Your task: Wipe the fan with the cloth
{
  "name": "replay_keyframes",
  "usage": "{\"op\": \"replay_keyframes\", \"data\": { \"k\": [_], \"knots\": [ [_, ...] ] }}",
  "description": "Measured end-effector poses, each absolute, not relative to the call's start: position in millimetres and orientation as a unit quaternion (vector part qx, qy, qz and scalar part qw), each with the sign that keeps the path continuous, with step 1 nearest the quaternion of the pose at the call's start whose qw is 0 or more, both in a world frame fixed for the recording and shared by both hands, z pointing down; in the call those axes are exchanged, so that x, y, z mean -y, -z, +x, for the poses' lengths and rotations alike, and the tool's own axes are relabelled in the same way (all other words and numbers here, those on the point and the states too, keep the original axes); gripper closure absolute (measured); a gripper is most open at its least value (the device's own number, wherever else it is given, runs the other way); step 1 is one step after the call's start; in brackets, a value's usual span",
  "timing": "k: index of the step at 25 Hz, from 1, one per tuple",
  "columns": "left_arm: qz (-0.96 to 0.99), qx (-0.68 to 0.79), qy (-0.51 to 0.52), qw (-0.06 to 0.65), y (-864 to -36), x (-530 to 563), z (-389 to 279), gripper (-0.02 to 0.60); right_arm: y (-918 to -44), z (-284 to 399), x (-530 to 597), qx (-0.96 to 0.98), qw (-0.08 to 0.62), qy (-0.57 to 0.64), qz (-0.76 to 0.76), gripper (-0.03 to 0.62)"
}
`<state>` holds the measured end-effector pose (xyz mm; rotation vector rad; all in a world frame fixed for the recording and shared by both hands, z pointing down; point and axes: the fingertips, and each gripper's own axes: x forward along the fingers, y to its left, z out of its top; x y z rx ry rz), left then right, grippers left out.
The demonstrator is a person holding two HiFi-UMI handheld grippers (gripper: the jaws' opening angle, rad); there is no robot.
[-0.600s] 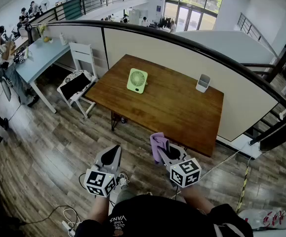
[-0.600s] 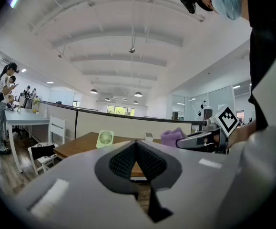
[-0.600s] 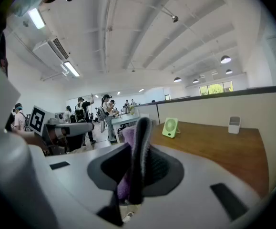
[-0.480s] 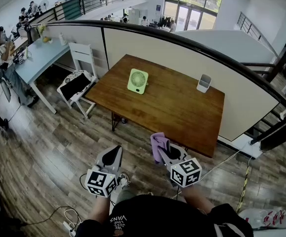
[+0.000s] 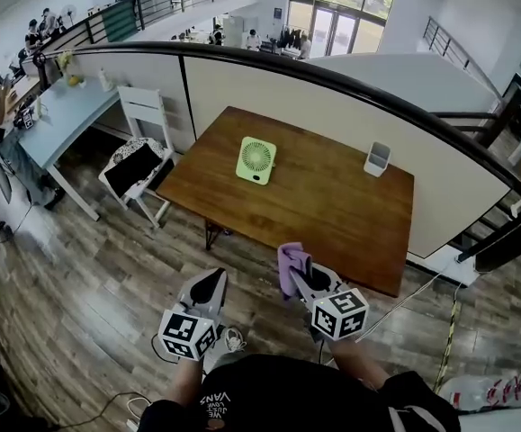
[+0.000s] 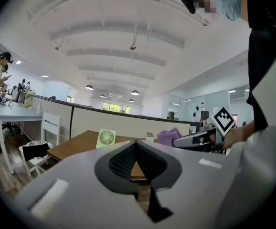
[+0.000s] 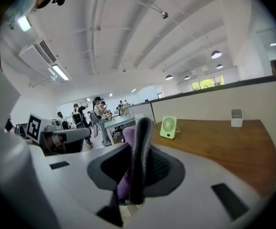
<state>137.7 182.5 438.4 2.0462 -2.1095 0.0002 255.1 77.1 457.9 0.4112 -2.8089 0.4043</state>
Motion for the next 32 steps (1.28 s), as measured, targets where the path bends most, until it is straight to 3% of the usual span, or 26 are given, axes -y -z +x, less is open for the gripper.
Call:
{"op": "replay_keyframes", "data": {
  "k": [9, 21, 32],
  "knots": [
    [0.715, 0.691, -0.009, 0.108, -446, -169, 60, 0.569, -462, 178, -67, 0.965, 0.123, -0.157, 0.169, 0.510],
    [0.728, 0.671, 0.004, 0.143, -467, -131, 11, 0.569, -476, 140, -36, 0.954, 0.141, -0.176, 0.196, 0.510],
    [0.721, 0.677, -0.005, 0.145, -468, -40, -25, 0.569, -482, 102, 57, 0.957, 0.151, -0.171, 0.181, 0.510]
  ]
}}
